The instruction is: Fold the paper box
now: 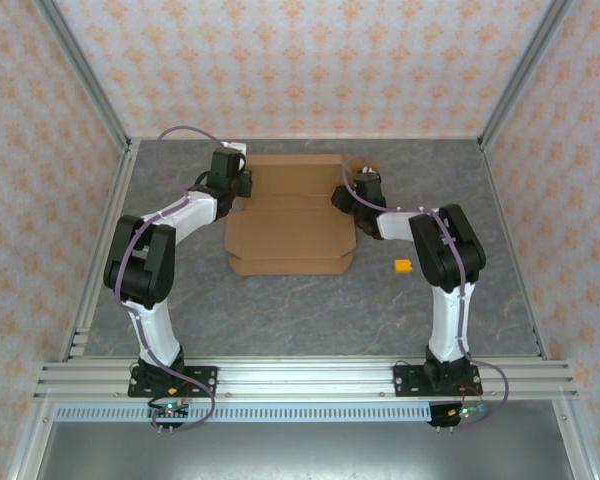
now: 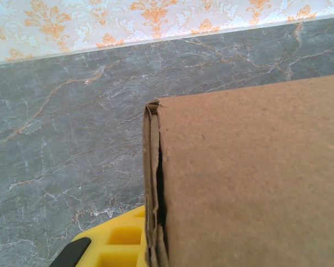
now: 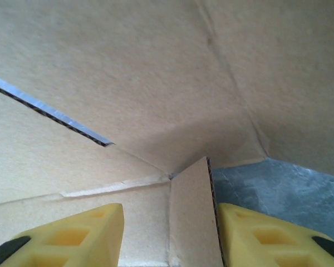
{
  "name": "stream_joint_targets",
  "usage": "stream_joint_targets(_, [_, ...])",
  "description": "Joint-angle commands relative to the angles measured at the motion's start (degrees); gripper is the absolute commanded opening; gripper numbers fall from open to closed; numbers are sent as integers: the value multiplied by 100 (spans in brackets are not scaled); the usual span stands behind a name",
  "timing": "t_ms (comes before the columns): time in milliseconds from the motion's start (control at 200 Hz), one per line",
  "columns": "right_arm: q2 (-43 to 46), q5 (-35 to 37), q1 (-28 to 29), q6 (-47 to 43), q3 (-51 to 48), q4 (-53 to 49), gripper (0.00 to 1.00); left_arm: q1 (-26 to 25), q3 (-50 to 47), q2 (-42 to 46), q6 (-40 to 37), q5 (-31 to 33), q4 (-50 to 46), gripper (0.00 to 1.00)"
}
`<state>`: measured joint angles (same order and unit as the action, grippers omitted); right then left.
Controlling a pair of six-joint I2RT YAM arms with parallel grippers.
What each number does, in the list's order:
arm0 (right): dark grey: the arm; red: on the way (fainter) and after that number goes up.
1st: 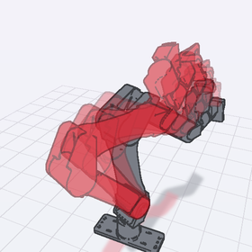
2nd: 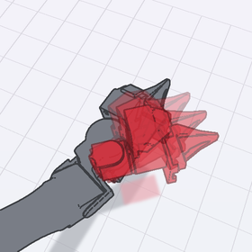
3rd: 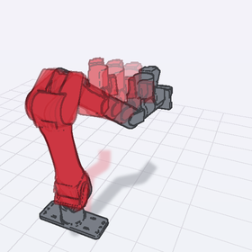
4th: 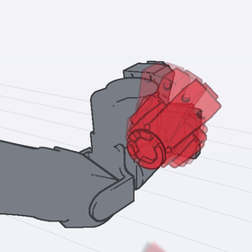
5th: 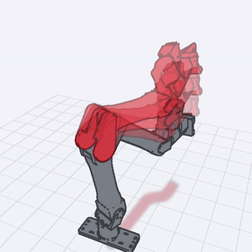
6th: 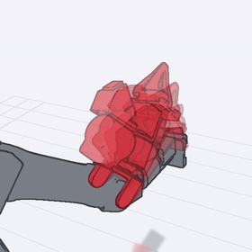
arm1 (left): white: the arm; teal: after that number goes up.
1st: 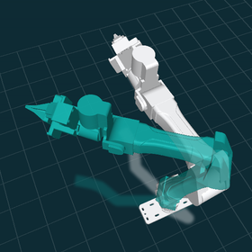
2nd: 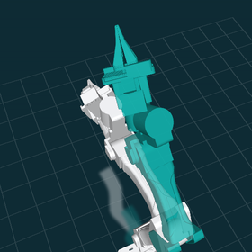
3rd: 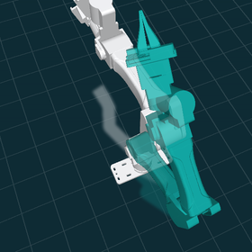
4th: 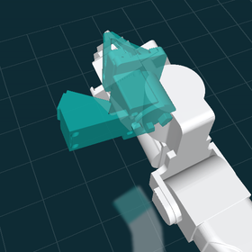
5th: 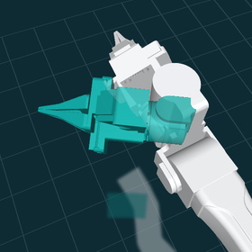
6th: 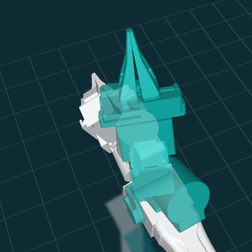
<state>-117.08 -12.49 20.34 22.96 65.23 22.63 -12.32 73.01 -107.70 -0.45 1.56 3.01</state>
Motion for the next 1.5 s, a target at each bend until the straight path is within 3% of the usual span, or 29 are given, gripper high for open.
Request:
stream_joint_targets(0, [177, -134, 14, -318, -52, 377, 47, 32, 11, 150, 27, 37, -123, 0])
stream_joint_targets(420, [-110, -891, 202, -201, -39, 957, 41, 35, 38, 139, 32, 21, -157, 0])
stream_joint_targets(821, [-219, -897, 226, 152, 41, 935, 37, 35, 42, 162, 34, 27, -181, 0])
stream_joint_targets(976, [272, -665, 125, 113, -252, 877, 41, 29, 46, 163, 27, 54, -195, 0])
stream_joint_targets(1221, [1444, -315, 22, -378, -950, 285, 57, 62, 55, 153, 41, 95, -196, 0])
stream_joint_targets(1496, [3266, 2, -372, -1172, -1665, -760, 61, 82, 82, 170, 45, 82, -239, 0])
